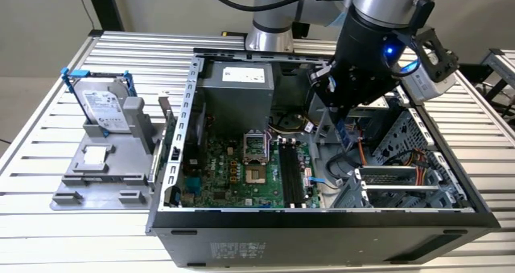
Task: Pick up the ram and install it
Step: 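Insert the ram into the slot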
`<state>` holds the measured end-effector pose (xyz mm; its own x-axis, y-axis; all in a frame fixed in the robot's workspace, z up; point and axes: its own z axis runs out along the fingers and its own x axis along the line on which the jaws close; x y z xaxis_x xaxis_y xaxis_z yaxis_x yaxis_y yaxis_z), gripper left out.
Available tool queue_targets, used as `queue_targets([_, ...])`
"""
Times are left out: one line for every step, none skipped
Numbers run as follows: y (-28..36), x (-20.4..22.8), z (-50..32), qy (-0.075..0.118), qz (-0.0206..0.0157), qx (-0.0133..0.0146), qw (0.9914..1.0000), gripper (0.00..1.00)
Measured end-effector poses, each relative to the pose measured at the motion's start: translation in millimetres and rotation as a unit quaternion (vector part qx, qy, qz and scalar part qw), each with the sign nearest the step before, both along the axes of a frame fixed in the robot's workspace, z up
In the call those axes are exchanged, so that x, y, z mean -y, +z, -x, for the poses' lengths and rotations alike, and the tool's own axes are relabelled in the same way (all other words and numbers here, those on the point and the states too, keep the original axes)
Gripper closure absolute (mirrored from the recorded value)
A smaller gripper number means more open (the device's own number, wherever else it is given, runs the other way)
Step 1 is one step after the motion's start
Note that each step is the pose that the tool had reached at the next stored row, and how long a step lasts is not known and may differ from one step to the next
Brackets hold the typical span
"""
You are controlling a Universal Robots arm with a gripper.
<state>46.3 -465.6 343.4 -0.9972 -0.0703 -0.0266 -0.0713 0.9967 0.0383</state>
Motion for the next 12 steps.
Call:
queue_targets([-0.4, 0.1, 0.0, 0.0, -0.0001, 0.0, 1.0, 1.0])
queue_targets([-0.6, 0.2, 0.0, 0.0, -0.0001, 0.0, 1.0, 1.0])
queue_targets([-0.7, 0.2, 0.0, 0.0, 0.0, 0.0, 1.0, 1.0])
queue_targets([-0.8, 0.3, 0.1, 0.0, 0.0, 0.0, 1.0, 1.0])
queue_targets([-1.2, 0.3, 0.4, 0.0, -0.0001, 0.0001, 1.0, 1.0])
queue_targets([-1.5, 0.3, 0.6, 0.0, -0.0001, 0.0004, 1.0, 1.0])
queue_targets([-1.7, 0.3, 0.7, 0.0, 0.0002, 0.0009, 1.0, 1.0])
queue_targets([-1.9, 0.3, 0.9, 0.0, 0.0007, 0.0014, 1.0, 1.0])
queue_targets([-2.3, 0.3, 1.1, 0.0, 0.0016, 0.0023, 1.0, 1.0])
queue_targets([-2.7, 0.3, 1.2, 0.0, 0.0031, 0.0031, 0.99999, 1.0])
queue_targets([-3.1, 0.3, 1.3, 0.0, 0.0053, 0.0039, 0.99998, 1.0])
queue_targets([-3.4, 0.4, 1.3, 0.0, 0.0074, 0.0043, 0.99996, 1.0])
